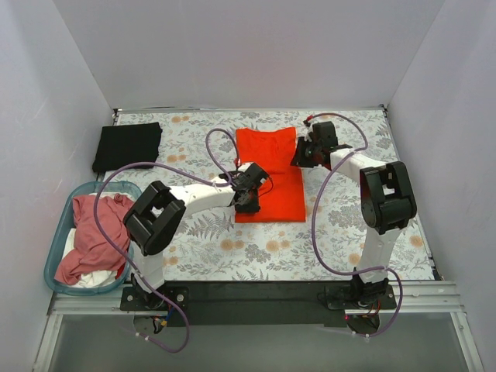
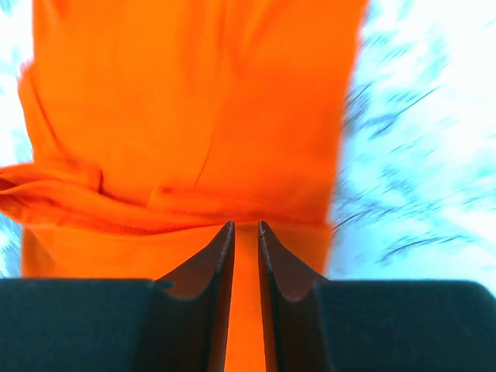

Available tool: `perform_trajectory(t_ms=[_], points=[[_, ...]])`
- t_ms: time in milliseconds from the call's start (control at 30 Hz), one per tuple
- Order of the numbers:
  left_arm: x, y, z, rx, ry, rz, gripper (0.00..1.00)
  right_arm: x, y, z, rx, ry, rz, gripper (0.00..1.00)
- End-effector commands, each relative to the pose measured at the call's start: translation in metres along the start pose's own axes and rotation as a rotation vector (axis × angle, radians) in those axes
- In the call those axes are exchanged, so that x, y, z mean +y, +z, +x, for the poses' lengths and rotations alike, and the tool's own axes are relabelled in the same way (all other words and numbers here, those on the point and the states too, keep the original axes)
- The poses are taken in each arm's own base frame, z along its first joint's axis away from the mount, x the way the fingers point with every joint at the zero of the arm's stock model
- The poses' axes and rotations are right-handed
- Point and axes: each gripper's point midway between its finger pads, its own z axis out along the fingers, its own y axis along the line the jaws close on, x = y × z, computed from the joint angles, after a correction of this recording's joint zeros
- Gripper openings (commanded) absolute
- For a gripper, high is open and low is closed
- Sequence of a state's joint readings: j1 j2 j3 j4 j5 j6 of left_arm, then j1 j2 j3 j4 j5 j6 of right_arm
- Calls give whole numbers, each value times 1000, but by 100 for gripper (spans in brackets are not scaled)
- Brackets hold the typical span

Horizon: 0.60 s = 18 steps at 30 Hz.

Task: Fold and stack the t-shirts
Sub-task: Fold the tshirt

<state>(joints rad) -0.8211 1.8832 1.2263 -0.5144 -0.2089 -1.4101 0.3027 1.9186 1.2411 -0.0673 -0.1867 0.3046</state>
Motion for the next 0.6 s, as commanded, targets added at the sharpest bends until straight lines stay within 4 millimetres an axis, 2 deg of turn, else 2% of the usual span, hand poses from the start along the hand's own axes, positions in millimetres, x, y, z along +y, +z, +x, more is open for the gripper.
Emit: perform_trajectory(t_ms=[0, 100, 167, 233, 333, 467, 567], points=[[25, -7, 33, 115, 27, -62, 25, 26, -13, -48, -115, -25, -109, 25], [25, -12, 33, 111, 18, -53, 25, 56, -26, -33, -82, -80, -223, 25], [27, -13, 36, 116, 7, -52, 26, 74, -32, -13, -56, -88, -330, 25], [24, -19, 33, 105, -5, -35, 26, 99, -48, -2, -44, -75, -455, 27], [18, -26, 30, 91, -26, 2, 27, 118, -50, 18, 4, -50, -562, 28], [21, -25, 35, 101, -37, -2, 27, 137, -39, 29, 57, -32, -648, 29], [23, -26, 38, 107, -49, -5, 27, 147, -19, 31, 84, -27, -687, 29]])
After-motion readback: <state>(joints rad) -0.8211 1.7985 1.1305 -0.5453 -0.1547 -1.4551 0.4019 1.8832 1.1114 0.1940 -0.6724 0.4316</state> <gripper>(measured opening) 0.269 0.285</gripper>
